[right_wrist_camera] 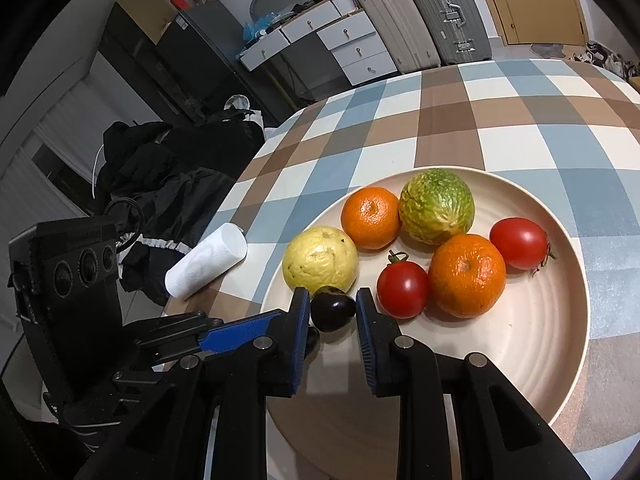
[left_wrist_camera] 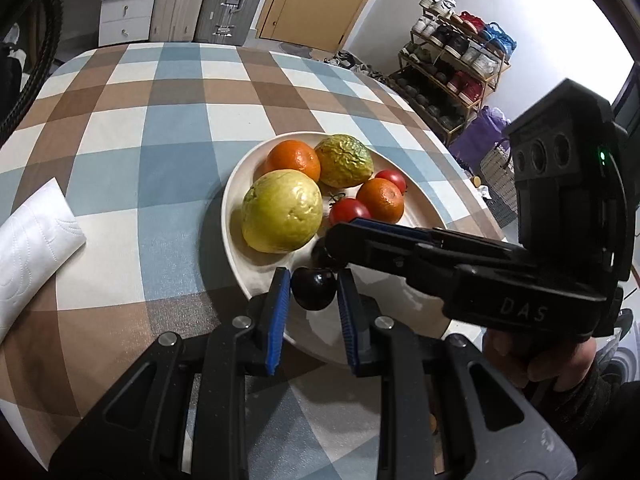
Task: Organize fruits
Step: 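Carry both plums onto the cream plate and open both tools, then withdraw both tools toward the two small brown round fruits, then grasp a brown fruit with the right tool while the left tool grasps the other, then carry both brown fruits onto the cream plate and open both tools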
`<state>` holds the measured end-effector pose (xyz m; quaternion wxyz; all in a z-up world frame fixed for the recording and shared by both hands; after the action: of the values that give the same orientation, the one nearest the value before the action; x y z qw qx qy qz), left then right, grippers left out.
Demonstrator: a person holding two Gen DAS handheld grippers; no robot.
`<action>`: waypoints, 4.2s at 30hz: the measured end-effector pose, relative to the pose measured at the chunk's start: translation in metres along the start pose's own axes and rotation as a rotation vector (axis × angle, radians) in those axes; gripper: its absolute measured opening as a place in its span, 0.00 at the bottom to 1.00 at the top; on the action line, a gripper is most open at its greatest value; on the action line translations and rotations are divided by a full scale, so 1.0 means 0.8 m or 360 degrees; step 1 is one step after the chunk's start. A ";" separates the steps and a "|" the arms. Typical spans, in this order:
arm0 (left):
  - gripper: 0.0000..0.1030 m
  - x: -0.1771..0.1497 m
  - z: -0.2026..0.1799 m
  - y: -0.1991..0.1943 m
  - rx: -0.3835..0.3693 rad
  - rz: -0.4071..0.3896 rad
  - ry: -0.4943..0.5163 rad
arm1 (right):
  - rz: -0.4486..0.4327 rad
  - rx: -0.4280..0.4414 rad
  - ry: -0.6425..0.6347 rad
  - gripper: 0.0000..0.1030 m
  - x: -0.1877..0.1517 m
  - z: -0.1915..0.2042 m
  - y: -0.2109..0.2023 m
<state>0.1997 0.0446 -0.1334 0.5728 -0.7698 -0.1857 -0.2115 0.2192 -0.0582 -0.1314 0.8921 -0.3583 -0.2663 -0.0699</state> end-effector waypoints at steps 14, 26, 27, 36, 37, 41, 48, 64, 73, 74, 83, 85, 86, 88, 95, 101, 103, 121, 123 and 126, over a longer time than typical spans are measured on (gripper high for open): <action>0.64 -0.011 -0.022 -0.047 0.0067 -0.0080 0.0053 | -0.0266 -0.0032 -0.0092 0.63 -0.029 0.028 -0.088; 0.82 -0.057 -0.047 -0.115 0.0120 -0.0262 0.0027 | -0.0524 -0.0025 -0.0150 0.95 -0.084 0.055 -0.181; 0.84 -0.063 -0.051 -0.117 0.0142 -0.0255 0.0029 | -0.0546 -0.0034 -0.0159 0.98 -0.089 0.058 -0.188; 0.99 -0.107 -0.078 -0.128 0.0257 -0.0277 0.0103 | -0.0642 -0.0148 -0.0265 1.00 -0.132 0.079 -0.221; 0.99 -0.110 -0.078 -0.128 0.0259 -0.0280 0.0103 | -0.0639 -0.0162 -0.0264 1.00 -0.138 0.078 -0.222; 0.99 -0.127 -0.077 -0.129 0.0258 -0.0278 0.0096 | -0.0570 -0.0233 -0.0254 1.00 -0.158 0.071 -0.212; 0.99 -0.151 -0.062 -0.126 0.0300 -0.0258 0.0075 | -0.0447 -0.0204 -0.0130 1.00 -0.191 0.047 -0.180; 0.99 -0.158 -0.040 -0.116 0.0268 -0.0221 -0.0005 | -0.0194 -0.0170 -0.0125 0.70 -0.204 0.046 -0.110; 0.99 -0.155 -0.037 -0.112 0.0232 -0.0220 -0.0027 | -0.0140 -0.0192 -0.0140 0.50 -0.197 0.046 -0.096; 0.99 -0.154 -0.037 -0.111 0.0230 -0.0219 -0.0025 | -0.0135 -0.0196 -0.0137 0.46 -0.196 0.046 -0.094; 0.99 -0.154 -0.035 -0.104 0.0215 -0.0195 -0.0027 | -0.0153 -0.0162 -0.0111 0.27 -0.198 0.041 -0.099; 0.99 -0.153 -0.038 -0.101 0.0208 -0.0180 -0.0018 | -0.0169 -0.0169 -0.0117 0.26 -0.199 0.042 -0.103; 0.99 -0.153 -0.039 -0.099 0.0205 -0.0170 -0.0015 | -0.0178 -0.0174 -0.0120 0.26 -0.199 0.042 -0.105; 0.99 -0.152 -0.048 -0.094 0.0195 -0.0152 0.0015 | -0.0199 -0.0184 -0.0121 0.26 -0.200 0.041 -0.111; 0.99 -0.147 -0.085 -0.074 0.0192 -0.0102 0.0164 | -0.0300 -0.0257 -0.0077 0.26 -0.196 0.025 -0.142; 0.99 -0.146 -0.106 -0.052 0.0178 -0.0020 0.0232 | -0.0386 -0.0323 -0.0053 0.26 -0.195 0.011 -0.168; 0.99 -0.145 -0.110 -0.050 0.0168 -0.0017 0.0231 | -0.0404 -0.0328 -0.0053 0.26 -0.196 0.008 -0.174; 0.22 -0.140 -0.111 -0.039 -0.0005 0.0073 0.0224 | -0.0492 -0.0295 -0.0016 0.26 -0.190 -0.007 -0.194; 0.22 -0.139 -0.110 -0.039 -0.0023 0.0086 0.0203 | -0.0493 -0.0289 -0.0020 0.26 -0.189 -0.007 -0.194; 0.22 -0.136 -0.112 -0.043 -0.0044 0.0074 0.0209 | -0.0497 -0.0294 -0.0037 0.26 -0.188 -0.006 -0.196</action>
<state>0.0798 -0.0369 -0.1416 0.5778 -0.7662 -0.1270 -0.2507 0.0444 -0.1867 -0.1188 0.8305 -0.3937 -0.3214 -0.2278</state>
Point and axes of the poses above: each gripper's, at about its wrist camera, not at the fingertips, and y roughly the way its jaws point, z to its left, x to its top, the point moved 2 cm from there along y, roughly the way its jaws point, and after that the axes turned 8 degrees about x, right-handed, at the moved point
